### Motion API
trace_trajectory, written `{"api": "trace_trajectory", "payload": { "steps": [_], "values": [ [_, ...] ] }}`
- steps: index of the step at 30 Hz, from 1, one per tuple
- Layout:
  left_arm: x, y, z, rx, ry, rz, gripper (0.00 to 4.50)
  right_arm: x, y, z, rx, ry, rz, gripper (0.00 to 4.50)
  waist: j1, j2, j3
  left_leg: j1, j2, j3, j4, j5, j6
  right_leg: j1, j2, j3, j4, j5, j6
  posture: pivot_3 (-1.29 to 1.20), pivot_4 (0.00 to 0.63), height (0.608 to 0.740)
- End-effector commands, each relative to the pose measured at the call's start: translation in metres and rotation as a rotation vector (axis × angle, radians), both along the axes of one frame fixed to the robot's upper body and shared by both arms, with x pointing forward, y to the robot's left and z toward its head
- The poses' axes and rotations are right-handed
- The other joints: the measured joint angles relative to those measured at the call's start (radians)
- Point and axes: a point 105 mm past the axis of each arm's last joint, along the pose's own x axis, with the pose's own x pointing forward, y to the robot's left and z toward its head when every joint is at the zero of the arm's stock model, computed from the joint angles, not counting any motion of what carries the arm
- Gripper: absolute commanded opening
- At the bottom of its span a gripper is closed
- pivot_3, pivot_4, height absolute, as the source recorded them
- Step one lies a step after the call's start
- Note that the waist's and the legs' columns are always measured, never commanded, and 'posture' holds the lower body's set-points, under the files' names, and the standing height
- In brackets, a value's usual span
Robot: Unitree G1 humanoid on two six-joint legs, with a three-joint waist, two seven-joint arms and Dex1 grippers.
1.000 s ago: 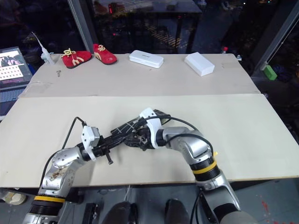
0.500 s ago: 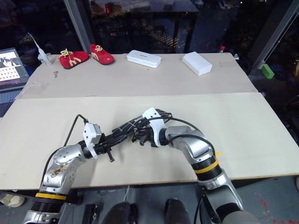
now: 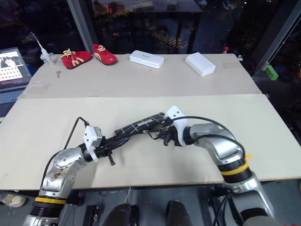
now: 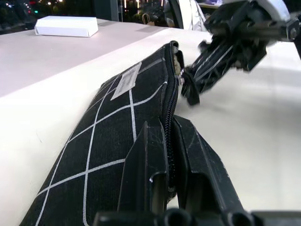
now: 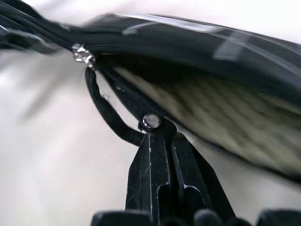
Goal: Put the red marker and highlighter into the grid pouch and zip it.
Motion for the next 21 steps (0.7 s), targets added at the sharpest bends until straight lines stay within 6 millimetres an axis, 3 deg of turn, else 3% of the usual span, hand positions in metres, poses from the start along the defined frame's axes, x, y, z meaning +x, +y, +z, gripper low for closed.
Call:
{"api": "trace_trajectory", "payload": {
  "steps": [1,8,15,20,21],
  "values": [
    [-0.001,0.000,0.012,-0.025,-0.050,-0.001,0.00,0.009,-0.034,0.016,-0.039,-0.077,-0.057,0.03,-0.001,0.000,0.000,0.000,0.000,0.000,0.000,0.000,0.000,0.000,0.000,0.000,0.000,0.000,0.000,0.00,0.150,0.740],
    [-0.004,0.003,0.006,-0.026,-0.043,0.010,0.00,0.039,-0.082,0.023,-0.117,-0.147,-0.212,0.03,-0.003,0.000,0.000,0.000,0.000,0.001,0.000,0.000,0.000,0.000,0.001,0.001,-0.002,0.000,0.000,0.00,0.150,0.740],
    [-0.005,0.008,0.000,-0.017,-0.038,0.017,0.00,0.050,-0.094,0.024,-0.126,-0.168,-0.226,0.03,-0.001,0.000,0.000,0.000,0.000,0.001,0.000,0.000,0.000,0.000,0.001,0.001,-0.003,0.000,0.000,0.00,0.150,0.740],
    [-0.002,0.006,-0.003,-0.009,-0.039,0.003,0.00,0.044,-0.083,0.016,-0.050,-0.125,-0.183,0.03,-0.001,0.000,0.000,0.000,0.000,0.001,0.000,0.000,0.000,0.001,0.000,0.001,-0.004,0.001,0.001,0.00,0.150,0.740],
    [-0.002,0.006,-0.003,-0.009,-0.041,-0.003,0.00,0.040,-0.079,0.014,-0.032,-0.121,-0.158,0.61,-0.001,0.000,0.000,0.000,0.000,0.001,0.000,0.000,0.000,0.001,0.000,0.001,-0.005,0.001,0.001,0.00,0.150,0.740]
  ]
}}
